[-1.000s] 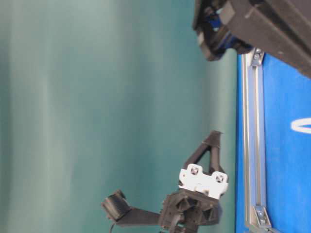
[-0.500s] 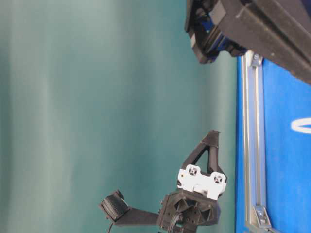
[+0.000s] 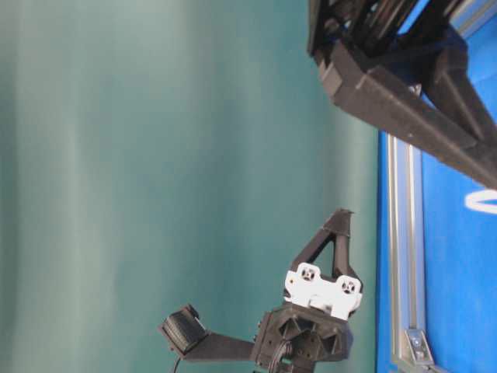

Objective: Insert the wire through the string loop located in the center.

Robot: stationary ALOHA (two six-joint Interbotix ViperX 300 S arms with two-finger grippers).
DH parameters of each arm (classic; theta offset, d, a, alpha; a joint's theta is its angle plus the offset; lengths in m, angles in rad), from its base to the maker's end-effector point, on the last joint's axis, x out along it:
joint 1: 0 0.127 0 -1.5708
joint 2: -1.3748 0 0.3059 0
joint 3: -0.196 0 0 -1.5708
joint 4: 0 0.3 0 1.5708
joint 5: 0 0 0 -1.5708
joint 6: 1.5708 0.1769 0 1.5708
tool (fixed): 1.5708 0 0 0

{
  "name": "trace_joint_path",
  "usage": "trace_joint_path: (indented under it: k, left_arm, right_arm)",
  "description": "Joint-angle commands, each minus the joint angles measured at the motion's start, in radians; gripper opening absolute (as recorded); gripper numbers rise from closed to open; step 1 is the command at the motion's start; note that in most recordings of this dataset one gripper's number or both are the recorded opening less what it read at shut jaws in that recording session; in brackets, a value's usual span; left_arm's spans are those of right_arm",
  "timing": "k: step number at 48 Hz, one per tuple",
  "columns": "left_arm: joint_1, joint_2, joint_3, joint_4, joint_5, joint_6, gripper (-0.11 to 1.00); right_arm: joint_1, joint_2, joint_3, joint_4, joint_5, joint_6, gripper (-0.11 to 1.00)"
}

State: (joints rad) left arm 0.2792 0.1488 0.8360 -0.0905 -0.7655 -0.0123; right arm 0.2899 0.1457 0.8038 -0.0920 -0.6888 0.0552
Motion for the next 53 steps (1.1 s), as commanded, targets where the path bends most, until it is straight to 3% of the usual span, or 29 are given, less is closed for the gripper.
trace_joint_path:
  k: [1, 23, 40, 47, 53]
  left_arm:
    - [0.003, -0.034, -0.006, 0.003, -0.005, 0.000, 0.00]
    - [0.003, -0.034, -0.003, 0.003, -0.002, 0.002, 0.00]
    - [0.002, -0.037, 0.003, 0.003, 0.003, 0.002, 0.00]
    - [0.003, -0.037, 0.003, 0.003, 0.003, 0.000, 0.00]
    - [0.002, -0.037, 0.003, 0.003, 0.003, 0.002, 0.00]
  right_arm:
    - [0.005, -0.002, -0.023, 0.015, 0.012, 0.002, 0.87]
    - [0.018, 0.170, -0.086, 0.086, 0.028, 0.008, 0.88]
    - [0.018, 0.212, -0.100, 0.095, 0.029, 0.025, 0.85]
    - [0.018, 0.212, -0.101, 0.095, 0.028, 0.025, 0.80]
    - [0.018, 0.212, -0.100, 0.095, 0.025, 0.025, 0.63]
